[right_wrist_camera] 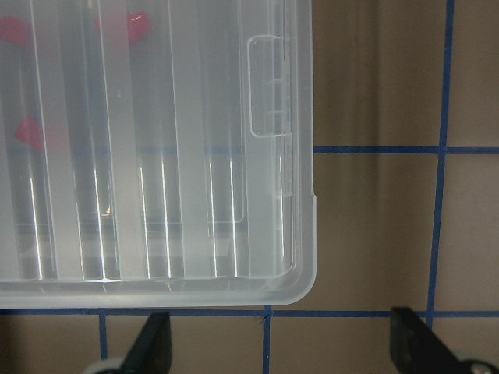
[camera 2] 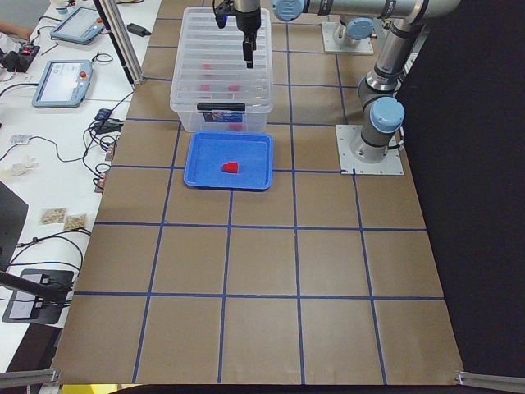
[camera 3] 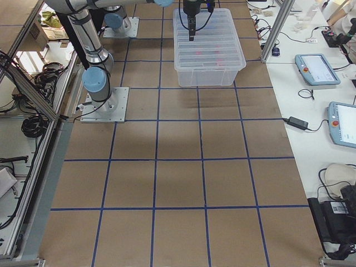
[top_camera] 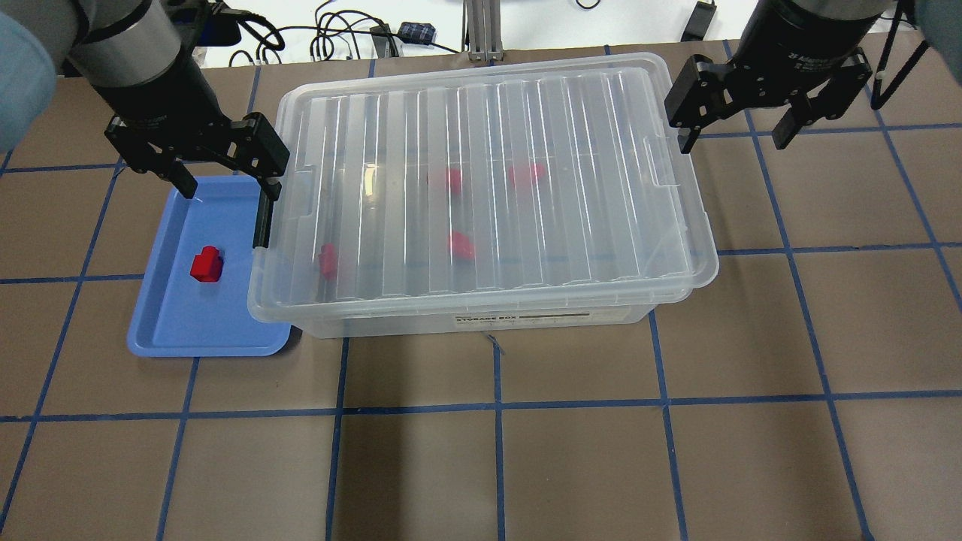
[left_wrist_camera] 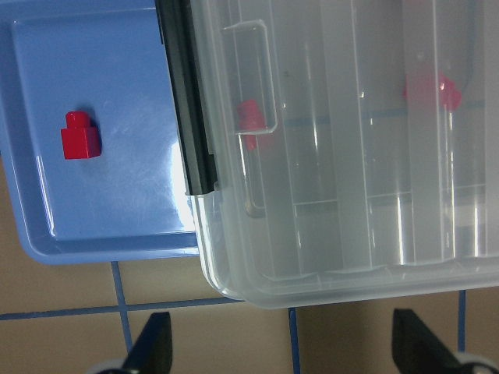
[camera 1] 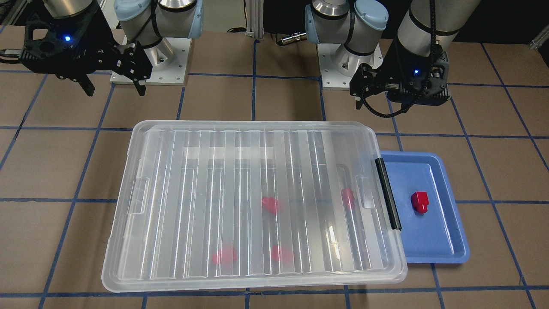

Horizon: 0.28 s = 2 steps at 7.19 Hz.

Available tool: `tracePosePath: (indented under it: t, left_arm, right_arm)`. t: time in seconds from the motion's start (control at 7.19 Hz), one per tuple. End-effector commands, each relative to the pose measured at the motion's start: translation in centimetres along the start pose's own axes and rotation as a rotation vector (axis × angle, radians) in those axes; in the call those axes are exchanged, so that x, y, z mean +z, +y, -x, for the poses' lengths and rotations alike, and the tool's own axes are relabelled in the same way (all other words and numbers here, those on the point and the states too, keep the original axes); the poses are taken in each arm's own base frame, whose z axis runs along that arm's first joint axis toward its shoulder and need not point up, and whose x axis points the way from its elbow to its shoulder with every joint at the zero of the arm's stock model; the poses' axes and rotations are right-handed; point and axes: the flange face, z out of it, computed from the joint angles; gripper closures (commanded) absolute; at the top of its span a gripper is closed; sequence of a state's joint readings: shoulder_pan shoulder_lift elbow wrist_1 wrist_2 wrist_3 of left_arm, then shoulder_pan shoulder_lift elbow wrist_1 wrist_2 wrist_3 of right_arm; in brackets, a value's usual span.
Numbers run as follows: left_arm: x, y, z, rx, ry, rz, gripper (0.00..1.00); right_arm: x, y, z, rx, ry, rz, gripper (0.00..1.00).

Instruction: Place red block in blue tray from box

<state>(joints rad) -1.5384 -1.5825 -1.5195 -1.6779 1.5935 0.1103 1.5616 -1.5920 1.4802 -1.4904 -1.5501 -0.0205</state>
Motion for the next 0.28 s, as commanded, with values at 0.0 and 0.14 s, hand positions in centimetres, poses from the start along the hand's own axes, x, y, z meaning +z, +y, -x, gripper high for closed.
tracePosePath:
  t: [0.0,0.14]
  left_arm:
    - [0.15,0.0,0.07,-0.001,0.0,0.005,0.0]
    - [0.21,-0.07,0.07,0.0,0.0,0.005,0.0]
  right_arm:
    - [0.12,-0.12,0.02,0.001,-0.002,0.001,0.0]
    - [0.12,-0.12,0.02,0.001,-0.002,0.001,0.0]
